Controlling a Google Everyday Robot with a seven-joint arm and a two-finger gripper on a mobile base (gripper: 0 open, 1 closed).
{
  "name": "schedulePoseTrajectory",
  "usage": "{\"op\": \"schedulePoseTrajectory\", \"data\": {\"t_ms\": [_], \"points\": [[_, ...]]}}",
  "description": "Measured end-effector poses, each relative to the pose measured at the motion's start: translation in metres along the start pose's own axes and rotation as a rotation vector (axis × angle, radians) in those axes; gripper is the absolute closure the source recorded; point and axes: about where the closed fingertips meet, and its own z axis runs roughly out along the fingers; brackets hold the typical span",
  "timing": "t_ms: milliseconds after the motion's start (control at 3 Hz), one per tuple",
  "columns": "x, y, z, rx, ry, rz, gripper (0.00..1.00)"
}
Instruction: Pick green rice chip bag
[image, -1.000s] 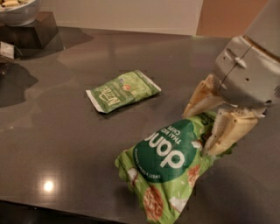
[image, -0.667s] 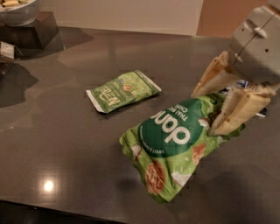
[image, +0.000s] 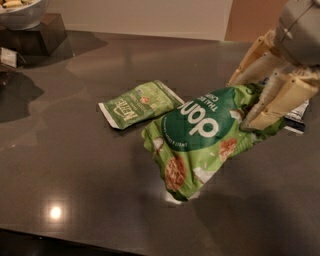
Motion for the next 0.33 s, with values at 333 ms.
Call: {"op": "schedulePoseTrajectory", "data": {"t_ms": [333], "points": [[-0.0036, -0.0066, -0.0022, 0.035, -0.003, -0.004, 1.0]]}}
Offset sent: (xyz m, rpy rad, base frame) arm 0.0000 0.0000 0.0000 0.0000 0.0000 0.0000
